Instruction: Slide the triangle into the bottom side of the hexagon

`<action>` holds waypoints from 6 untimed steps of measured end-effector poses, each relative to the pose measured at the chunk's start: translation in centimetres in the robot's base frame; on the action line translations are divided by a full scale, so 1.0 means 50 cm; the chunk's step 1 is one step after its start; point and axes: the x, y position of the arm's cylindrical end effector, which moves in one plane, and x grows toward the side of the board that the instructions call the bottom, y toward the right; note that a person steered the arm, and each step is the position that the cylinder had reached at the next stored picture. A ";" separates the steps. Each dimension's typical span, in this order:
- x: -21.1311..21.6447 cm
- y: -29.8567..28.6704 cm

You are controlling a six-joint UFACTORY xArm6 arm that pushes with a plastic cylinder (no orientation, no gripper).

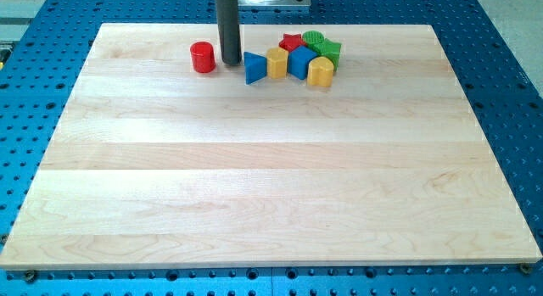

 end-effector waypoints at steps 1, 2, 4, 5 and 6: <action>0.087 -0.001; 0.115 -0.017; 0.024 0.015; 0.073 0.024; 0.100 0.043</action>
